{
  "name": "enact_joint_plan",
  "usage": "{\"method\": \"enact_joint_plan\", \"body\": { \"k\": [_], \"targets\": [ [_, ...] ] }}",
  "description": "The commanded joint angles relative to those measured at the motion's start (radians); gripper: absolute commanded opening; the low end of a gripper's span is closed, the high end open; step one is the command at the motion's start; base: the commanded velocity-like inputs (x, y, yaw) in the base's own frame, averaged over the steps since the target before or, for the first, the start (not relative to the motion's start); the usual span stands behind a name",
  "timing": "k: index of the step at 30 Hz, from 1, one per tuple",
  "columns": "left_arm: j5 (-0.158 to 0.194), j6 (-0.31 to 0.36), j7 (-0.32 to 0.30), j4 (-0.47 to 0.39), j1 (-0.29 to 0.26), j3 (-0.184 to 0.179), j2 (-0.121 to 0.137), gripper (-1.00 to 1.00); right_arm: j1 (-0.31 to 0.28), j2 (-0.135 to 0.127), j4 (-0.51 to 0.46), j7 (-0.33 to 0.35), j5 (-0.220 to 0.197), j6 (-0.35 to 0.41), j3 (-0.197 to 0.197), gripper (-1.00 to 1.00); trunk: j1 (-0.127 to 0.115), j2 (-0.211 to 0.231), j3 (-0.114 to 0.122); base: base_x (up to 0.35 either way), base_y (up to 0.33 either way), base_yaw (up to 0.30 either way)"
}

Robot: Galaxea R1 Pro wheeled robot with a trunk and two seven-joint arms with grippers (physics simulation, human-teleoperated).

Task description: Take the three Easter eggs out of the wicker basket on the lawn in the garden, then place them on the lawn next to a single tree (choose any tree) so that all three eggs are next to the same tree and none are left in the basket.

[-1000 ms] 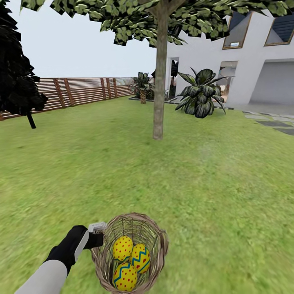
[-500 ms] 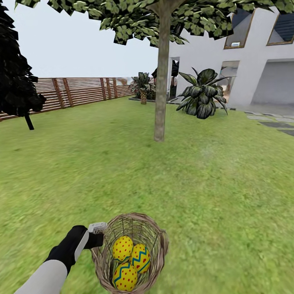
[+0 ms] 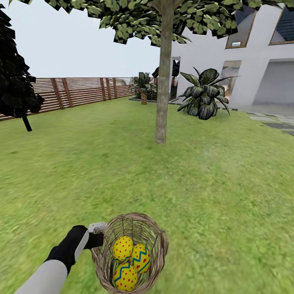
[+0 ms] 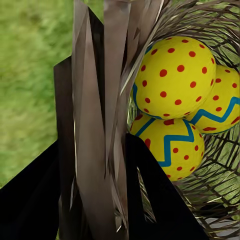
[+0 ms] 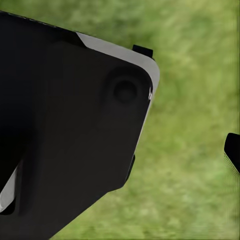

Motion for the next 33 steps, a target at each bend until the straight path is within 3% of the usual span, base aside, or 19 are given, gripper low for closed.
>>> {"method": "enact_joint_plan", "body": {
  "k": [1, 20, 33],
  "targets": [
    [0.013, 0.005, -0.004, -0.001, -0.001, 0.004, -0.001, -1.0, -0.002, -0.001, 0.004, 0.001, 0.008, -0.007, -0.008, 1.0, 0.001, -0.001, -0.001, 0.324, 0.077, 0.0],
    [0.013, 0.007, -0.005, -0.001, 0.0, 0.004, -0.001, -1.0, -0.002, 0.005, 0.012, 0.006, 0.006, -0.004, -0.007, 1.0, 0.001, -0.001, -0.001, 0.324, 0.077, -0.003],
    [0.013, 0.007, -0.005, -0.001, 0.0, 0.004, -0.001, -1.0, -0.002, 0.016, 0.016, 0.01, 0.0, 0.005, -0.009, 1.0, 0.001, -0.001, -0.001, 0.324, 0.077, -0.272]
  ]
}}
